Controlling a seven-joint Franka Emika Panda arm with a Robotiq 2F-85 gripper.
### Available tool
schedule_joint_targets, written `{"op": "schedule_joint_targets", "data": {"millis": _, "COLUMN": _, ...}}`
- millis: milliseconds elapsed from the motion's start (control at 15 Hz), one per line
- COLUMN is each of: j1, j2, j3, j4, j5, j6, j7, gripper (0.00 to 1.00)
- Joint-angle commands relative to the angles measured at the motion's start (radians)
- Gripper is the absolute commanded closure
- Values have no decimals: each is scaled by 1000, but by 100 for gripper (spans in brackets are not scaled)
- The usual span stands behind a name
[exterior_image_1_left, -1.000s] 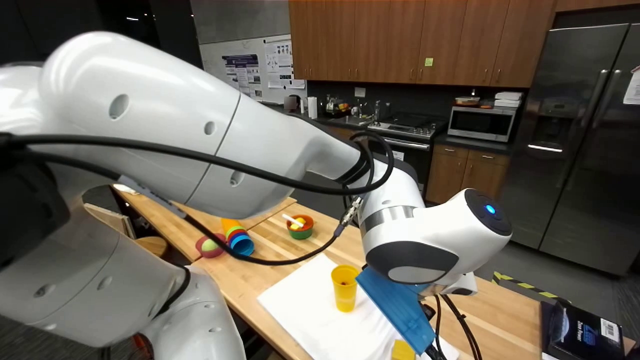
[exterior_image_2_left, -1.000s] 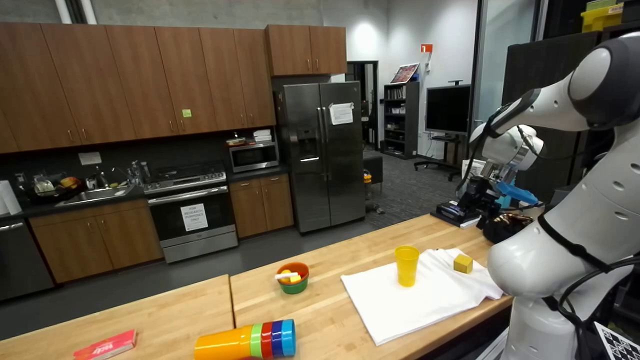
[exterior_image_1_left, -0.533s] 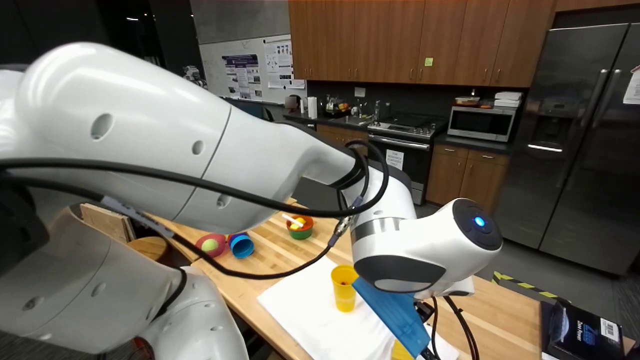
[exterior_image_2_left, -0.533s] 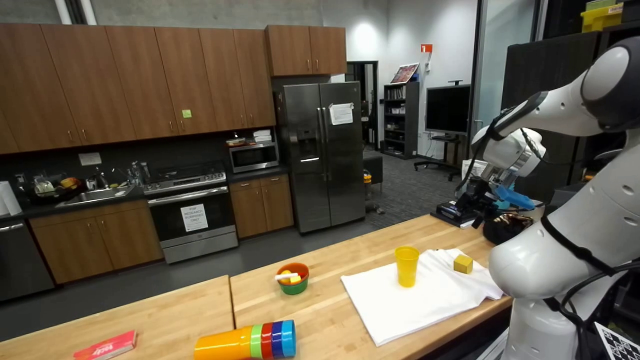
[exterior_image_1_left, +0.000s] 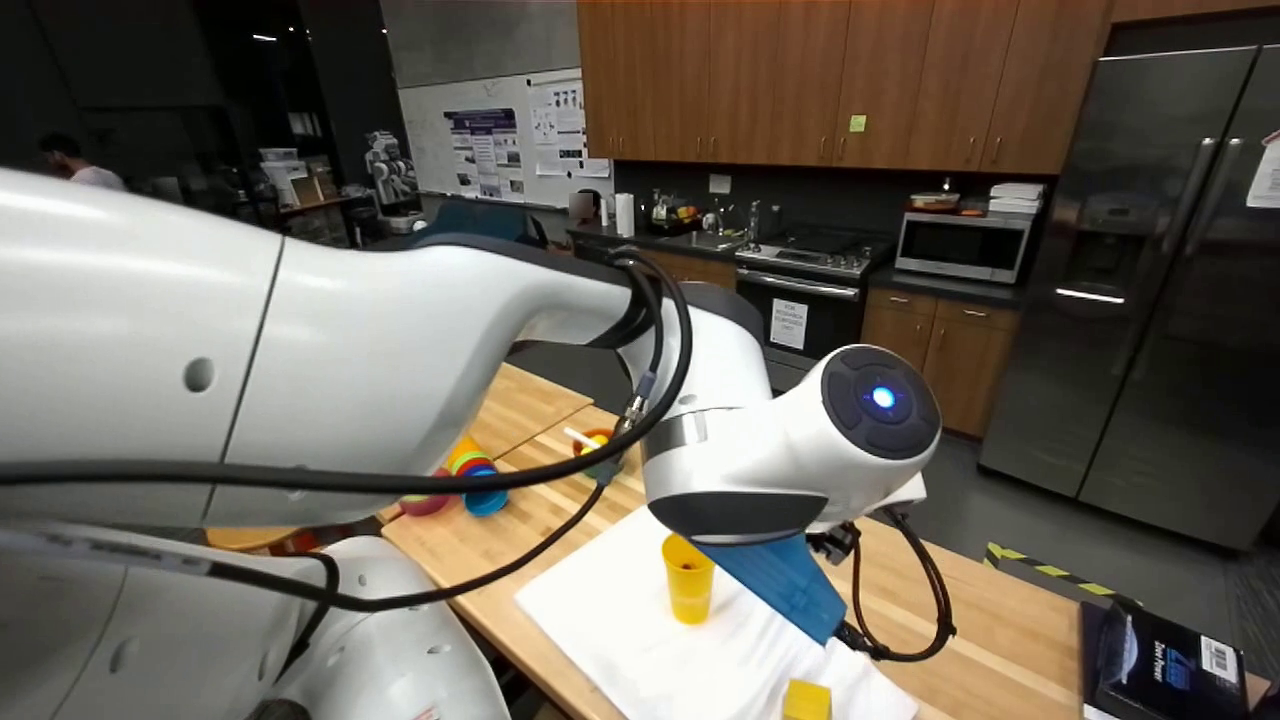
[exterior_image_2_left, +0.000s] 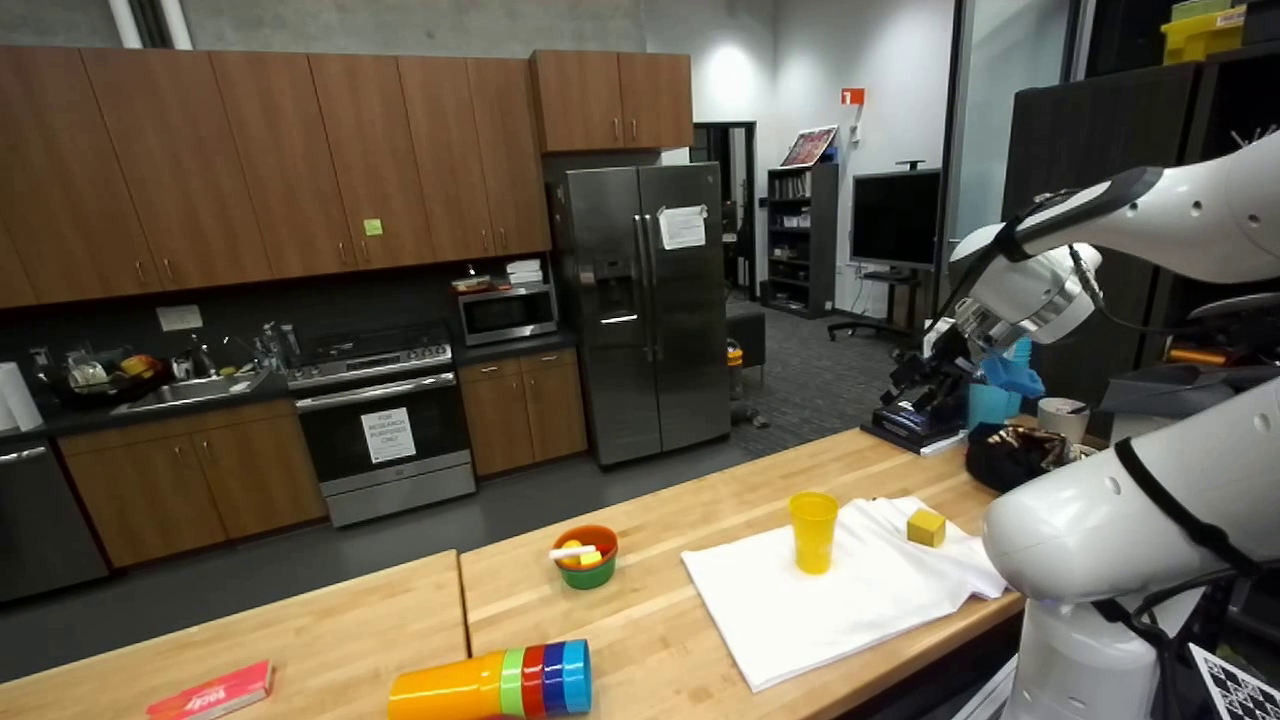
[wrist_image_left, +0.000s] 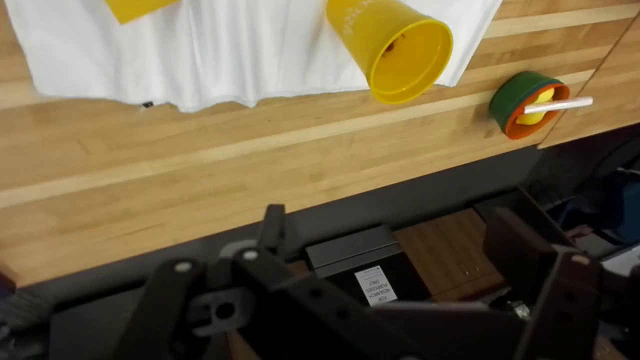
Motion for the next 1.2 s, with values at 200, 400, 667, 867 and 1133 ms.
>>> {"op": "schedule_joint_targets", "data": {"millis": 200, "j1": 27, "j2": -135, "j3": 67, "j4": -4, "j5": -195, "j6": 85, "j7": -36, "gripper": 0}}
{"op": "schedule_joint_targets", "data": {"millis": 400, "j1": 52, "j2": -169, "j3": 97, "j4": -6, "j5": -296, "j6": 135, "j7": -46, "gripper": 0}}
{"op": "schedule_joint_targets", "data": {"millis": 667, "j1": 141, "j2": -247, "j3": 70, "j4": -9, "j5": -345, "j6": 151, "j7": -123, "gripper": 0}}
{"op": "schedule_joint_targets", "data": {"millis": 867, "j1": 137, "j2": -264, "j3": 143, "j4": -4, "j5": -377, "j6": 112, "j7": -54, "gripper": 0}}
{"op": "schedule_joint_targets", "data": {"millis": 1133, "j1": 118, "j2": -250, "j3": 274, "j4": -2, "j5": -473, "j6": 105, "j7": 92, "gripper": 0}}
